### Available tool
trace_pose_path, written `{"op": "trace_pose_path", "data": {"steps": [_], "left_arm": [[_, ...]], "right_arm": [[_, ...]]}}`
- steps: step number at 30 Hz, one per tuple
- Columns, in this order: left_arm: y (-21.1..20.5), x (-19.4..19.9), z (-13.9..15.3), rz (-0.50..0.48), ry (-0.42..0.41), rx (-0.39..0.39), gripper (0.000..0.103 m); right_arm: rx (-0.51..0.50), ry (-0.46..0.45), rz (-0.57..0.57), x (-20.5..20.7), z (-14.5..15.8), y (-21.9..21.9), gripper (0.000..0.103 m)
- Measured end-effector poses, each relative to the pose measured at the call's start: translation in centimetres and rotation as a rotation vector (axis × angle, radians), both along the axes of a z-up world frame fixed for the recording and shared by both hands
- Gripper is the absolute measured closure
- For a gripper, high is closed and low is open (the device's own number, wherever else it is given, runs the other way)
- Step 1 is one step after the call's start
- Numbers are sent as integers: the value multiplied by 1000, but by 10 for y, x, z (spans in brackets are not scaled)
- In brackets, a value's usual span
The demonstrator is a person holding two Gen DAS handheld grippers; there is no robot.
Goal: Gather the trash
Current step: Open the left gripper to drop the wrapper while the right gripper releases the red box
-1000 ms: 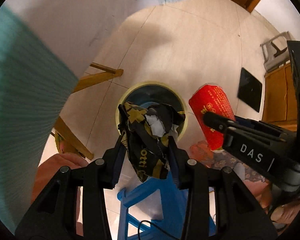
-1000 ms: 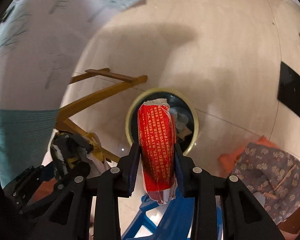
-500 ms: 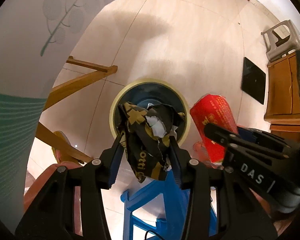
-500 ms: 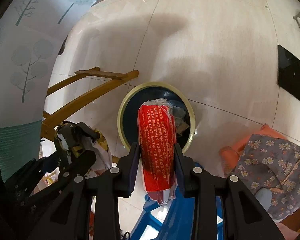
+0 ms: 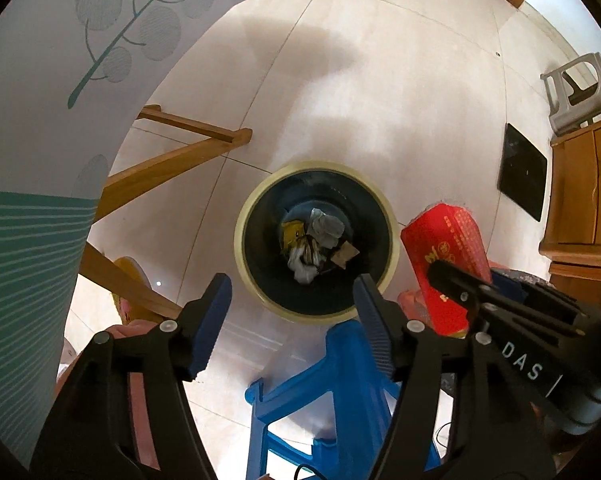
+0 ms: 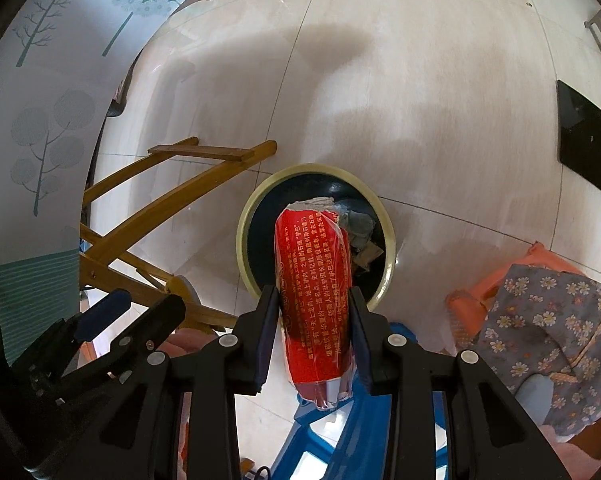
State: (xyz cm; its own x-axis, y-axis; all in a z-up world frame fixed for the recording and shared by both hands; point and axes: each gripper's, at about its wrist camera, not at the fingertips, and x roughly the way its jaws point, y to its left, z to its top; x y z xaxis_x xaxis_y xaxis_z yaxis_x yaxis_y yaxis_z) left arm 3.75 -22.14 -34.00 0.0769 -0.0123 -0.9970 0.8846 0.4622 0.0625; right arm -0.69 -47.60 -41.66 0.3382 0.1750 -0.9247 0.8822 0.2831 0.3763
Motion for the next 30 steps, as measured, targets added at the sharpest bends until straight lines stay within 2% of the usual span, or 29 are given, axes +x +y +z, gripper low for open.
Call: {"op": "trace_pose_path", "data": {"steps": [7,18,21,26,30], "left_arm": [[6,-3,10,31,-21,-11,42],[24,-4,29,94,-151,11,42],[26,-4,31,102,-153,12,42],[27,-3,35,115,-152,12,42],[27,-3,41,120,-144,8,42]], "right_arm": [[17,-6,6,3,-3,1,68],[103,-70,4,15,-9,11,58],[100,-74,2,16,-8,11,57],[91,-69,-4,14,-6,9,47],[86,-70,1,13,-6,8,46]]}}
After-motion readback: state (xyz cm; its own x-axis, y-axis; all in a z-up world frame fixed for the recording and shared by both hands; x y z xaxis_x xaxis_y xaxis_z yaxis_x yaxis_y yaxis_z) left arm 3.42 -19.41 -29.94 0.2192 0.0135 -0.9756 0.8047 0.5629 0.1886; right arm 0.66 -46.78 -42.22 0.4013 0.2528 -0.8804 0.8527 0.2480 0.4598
